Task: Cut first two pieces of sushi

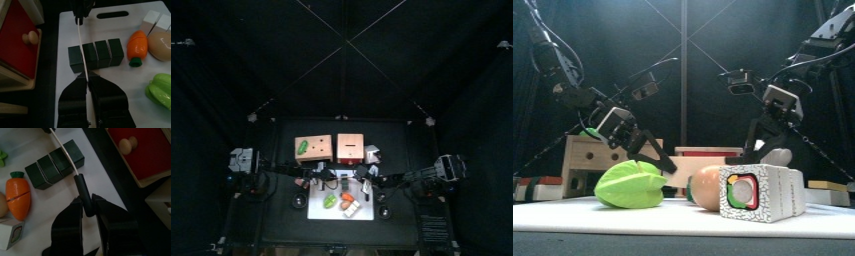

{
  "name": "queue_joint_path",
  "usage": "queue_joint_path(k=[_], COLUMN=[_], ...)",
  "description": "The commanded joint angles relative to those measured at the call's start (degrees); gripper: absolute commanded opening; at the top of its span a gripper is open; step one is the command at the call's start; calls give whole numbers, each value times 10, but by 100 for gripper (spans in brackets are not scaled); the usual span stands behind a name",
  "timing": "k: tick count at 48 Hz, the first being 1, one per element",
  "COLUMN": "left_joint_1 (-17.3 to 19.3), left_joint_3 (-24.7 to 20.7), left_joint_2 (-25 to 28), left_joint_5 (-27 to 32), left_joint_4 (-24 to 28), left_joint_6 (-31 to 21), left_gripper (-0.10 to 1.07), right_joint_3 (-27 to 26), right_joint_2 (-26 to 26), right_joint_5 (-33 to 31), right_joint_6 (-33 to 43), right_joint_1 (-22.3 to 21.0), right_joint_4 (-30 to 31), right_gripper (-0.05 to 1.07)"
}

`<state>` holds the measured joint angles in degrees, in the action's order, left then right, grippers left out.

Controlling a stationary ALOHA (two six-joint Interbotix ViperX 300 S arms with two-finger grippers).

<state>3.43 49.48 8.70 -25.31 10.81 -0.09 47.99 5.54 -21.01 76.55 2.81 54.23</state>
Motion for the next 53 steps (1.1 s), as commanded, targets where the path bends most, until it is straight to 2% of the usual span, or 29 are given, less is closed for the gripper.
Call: queue_joint_path(k=[1,7,12,18,31,36,53], left_joint_1=[-13,-12,-12,-12,-11,-11,-5], left_joint_3=[11,11,11,11,11,11,7], left_joint_2=[4,6,5,2,3,4,24], left_joint_5=[6,7,7,6,3,1,1], left_joint_4=[11,11,12,18,25,24,22], left_joint_6=[0,0,0,0,0,0,-1], left_gripper=[35,35,35,35,35,35,35], right_joint_3=[9,19,31,46,58,57,62], right_joint_2=[6,11,14,17,24,24,6], right_joint_5=[5,22,68,131,206,226,227], right_joint_6=[3,3,3,3,4,4,4], right_joint_1=[-12,-23,-40,-71,-133,-136,-127], right_joint_4=[11,34,60,93,164,171,156], right_gripper=[39,39,39,39,39,39,39])
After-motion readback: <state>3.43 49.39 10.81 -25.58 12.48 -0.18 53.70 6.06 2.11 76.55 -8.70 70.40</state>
